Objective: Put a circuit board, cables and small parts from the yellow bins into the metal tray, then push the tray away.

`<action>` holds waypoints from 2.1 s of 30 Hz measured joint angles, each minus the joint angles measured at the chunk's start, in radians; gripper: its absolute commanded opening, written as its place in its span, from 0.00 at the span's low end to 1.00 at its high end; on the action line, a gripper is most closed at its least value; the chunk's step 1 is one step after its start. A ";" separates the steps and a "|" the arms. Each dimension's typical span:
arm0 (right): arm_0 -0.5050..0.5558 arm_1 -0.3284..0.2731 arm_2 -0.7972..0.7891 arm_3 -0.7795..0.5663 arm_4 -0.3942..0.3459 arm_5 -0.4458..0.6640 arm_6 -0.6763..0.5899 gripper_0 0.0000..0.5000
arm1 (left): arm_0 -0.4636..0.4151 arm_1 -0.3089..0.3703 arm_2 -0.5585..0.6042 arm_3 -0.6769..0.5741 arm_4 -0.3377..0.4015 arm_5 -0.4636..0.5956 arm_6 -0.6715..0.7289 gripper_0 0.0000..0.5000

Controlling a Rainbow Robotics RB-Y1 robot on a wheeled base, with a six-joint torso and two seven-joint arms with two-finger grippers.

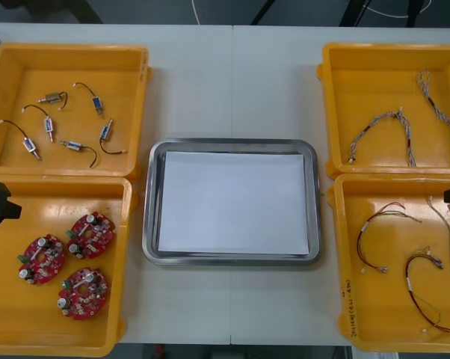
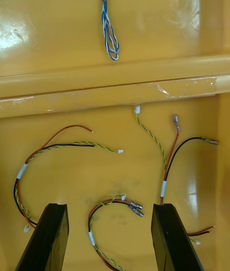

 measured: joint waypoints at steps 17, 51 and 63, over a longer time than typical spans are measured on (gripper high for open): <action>0.000 0.000 0.000 0.000 0.000 0.000 0.000 1.00 | 0.000 0.000 0.000 0.000 0.000 0.000 0.000 1.00; 0.000 0.000 0.000 0.000 0.000 0.000 0.000 1.00 | 0.000 0.000 0.000 0.000 0.000 0.000 0.000 1.00; 0.000 0.000 0.000 0.000 0.000 0.000 0.000 1.00 | 0.000 0.000 0.000 0.000 0.000 0.000 0.000 1.00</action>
